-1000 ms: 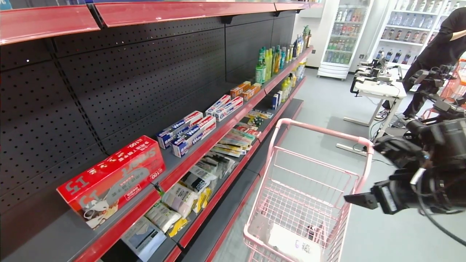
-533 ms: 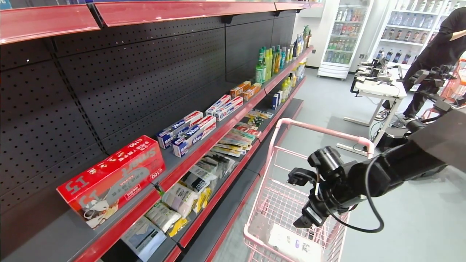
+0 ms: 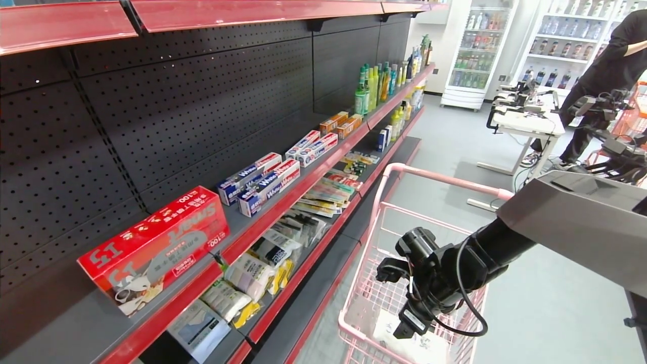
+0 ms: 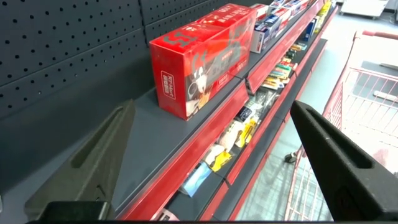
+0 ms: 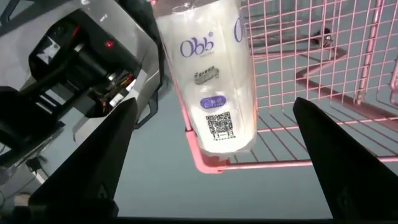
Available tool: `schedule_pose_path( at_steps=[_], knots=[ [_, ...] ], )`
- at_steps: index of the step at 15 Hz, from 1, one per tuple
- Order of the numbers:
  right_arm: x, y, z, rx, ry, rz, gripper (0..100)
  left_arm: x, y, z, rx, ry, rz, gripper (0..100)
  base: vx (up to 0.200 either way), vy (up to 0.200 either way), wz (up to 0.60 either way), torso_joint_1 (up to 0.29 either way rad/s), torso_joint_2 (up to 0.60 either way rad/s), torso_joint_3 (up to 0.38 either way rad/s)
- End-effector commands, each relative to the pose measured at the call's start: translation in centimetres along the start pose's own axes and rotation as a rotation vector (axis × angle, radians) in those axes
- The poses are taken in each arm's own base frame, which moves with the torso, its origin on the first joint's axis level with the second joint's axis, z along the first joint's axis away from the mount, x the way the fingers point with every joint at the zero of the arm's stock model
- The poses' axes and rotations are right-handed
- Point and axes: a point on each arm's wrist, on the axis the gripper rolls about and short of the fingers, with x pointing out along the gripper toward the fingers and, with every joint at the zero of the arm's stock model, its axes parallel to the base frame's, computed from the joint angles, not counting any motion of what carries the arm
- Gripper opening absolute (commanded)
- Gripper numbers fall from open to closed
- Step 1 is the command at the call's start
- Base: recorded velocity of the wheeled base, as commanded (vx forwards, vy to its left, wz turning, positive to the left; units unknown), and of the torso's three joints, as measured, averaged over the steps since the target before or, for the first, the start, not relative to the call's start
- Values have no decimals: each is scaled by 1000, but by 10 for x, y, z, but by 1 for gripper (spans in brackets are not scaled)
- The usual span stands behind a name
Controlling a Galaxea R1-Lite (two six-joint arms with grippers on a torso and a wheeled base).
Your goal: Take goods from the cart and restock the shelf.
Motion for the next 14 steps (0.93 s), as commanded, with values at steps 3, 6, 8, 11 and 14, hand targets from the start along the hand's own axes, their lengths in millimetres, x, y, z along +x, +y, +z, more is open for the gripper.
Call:
schedule_pose_path(
  at_steps=[3,6,8,11,14],
  knots=[
    [2,4,3,-19,6,-17,100,0,0,0,0,0,-2,100,0,0,0,-74,157,84],
    [2,7,5,-31,4,-20,100,0,0,0,0,1,-2,100,0,0,0,-82,172,89],
    [2,11,7,-50,2,-18,100,0,0,0,0,1,-2,100,0,0,0,-93,181,97],
    [7,11,6,-50,16,-12,100,0,0,0,0,1,-4,100,0,0,0,-97,198,111],
    [8,9,5,-46,20,-14,100,0,0,0,5,0,-4,100,0,0,0,-102,222,118]
  ],
)
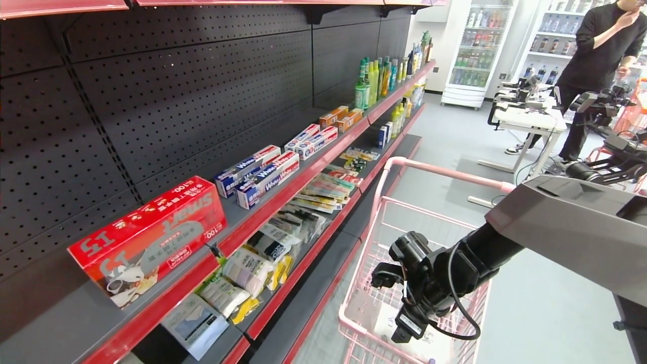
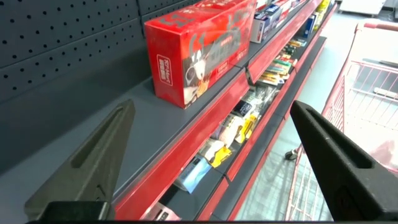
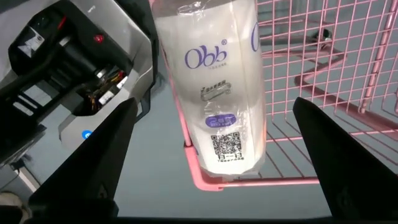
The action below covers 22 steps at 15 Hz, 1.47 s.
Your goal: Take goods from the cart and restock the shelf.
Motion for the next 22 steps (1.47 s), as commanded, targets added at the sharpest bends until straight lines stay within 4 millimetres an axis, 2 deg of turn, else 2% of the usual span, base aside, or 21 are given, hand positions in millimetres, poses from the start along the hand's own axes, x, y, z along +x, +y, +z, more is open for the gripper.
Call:
schedule_pose_path(
  at_steps=[1,8,14,17,22],
  knots=[
    [-1,1,0,-2,-2,0,100,0,0,0,1,1,1,100,0,0,0,-115,246,124],
    [-4,-1,-1,4,-1,-8,100,0,0,0,1,1,1,100,0,0,0,-144,323,168],
    [-4,-18,-4,10,-8,-32,100,0,0,0,1,1,1,100,0,0,0,-159,338,184],
    [-2,-27,-8,-6,-1,-35,100,0,0,0,1,1,1,100,0,0,0,-29,86,46],
    [8,-25,-6,-15,2,-6,100,0,0,0,1,1,1,100,0,0,0,0,0,0]
  ],
)
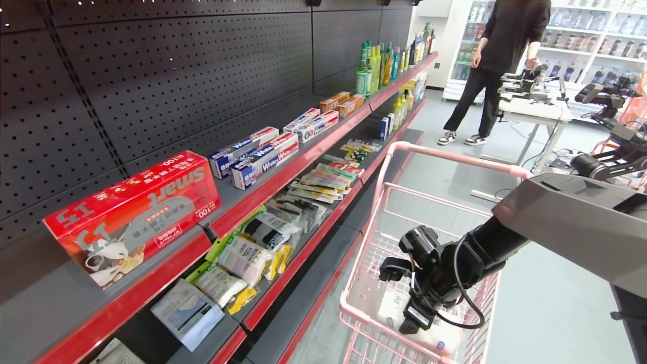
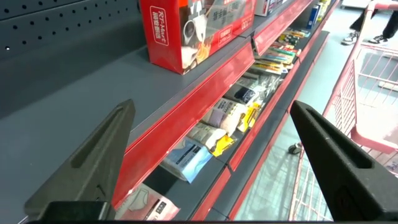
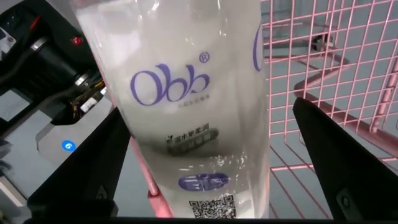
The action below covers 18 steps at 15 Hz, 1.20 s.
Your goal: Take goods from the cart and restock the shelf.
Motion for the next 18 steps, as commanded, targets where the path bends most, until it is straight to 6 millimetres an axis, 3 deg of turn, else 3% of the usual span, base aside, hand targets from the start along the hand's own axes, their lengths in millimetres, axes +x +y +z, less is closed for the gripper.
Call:
schedule_pose_path(
  at_steps=[1,10,18],
  knots=[
    [9,-3,8,-15,-15,10,100,0,0,0,0,1,1,100,0,0,0,0,0,0],
    [14,-3,9,-44,-25,36,100,0,0,0,0,1,1,100,0,0,-67,0,1,0],
    [15,-2,11,-49,-29,37,100,0,0,0,0,1,1,100,0,0,0,-92,215,117]
  ],
)
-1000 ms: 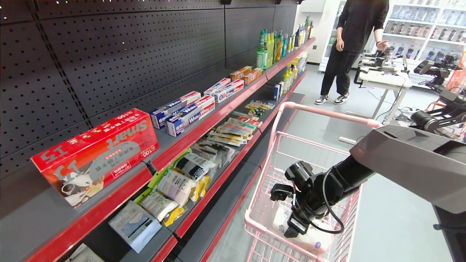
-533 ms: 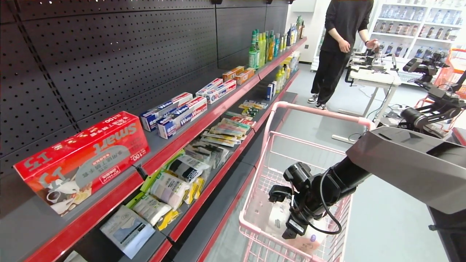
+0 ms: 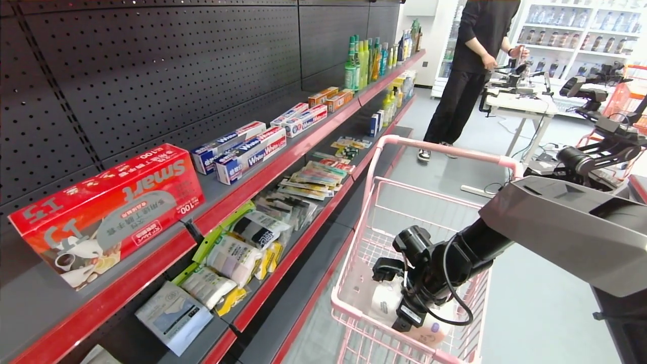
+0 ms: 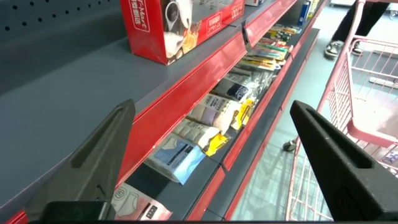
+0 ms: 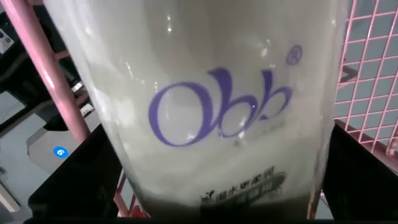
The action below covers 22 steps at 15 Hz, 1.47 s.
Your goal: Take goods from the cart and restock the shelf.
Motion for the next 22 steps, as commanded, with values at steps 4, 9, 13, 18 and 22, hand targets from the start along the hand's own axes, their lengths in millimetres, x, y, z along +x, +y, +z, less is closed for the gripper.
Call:
schedule_pose_path(
  at_steps=[4,9,13,18,22],
  knots=[
    [-1,7,10,-29,-21,3,100,0,0,0,0,1,1,100,0,0,0,0,0,0],
    [-1,15,27,-68,-31,4,100,0,0,0,0,1,1,100,0,0,0,0,0,0],
    [-6,14,29,-66,20,30,100,0,0,0,0,1,1,100,0,0,0,0,0,0],
    [-4,18,27,-76,43,-3,100,0,0,0,0,1,1,100,0,0,0,0,0,0],
    [-3,21,26,-85,52,-20,100,0,0,0,0,1,1,100,0,0,0,0,0,0]
  ],
)
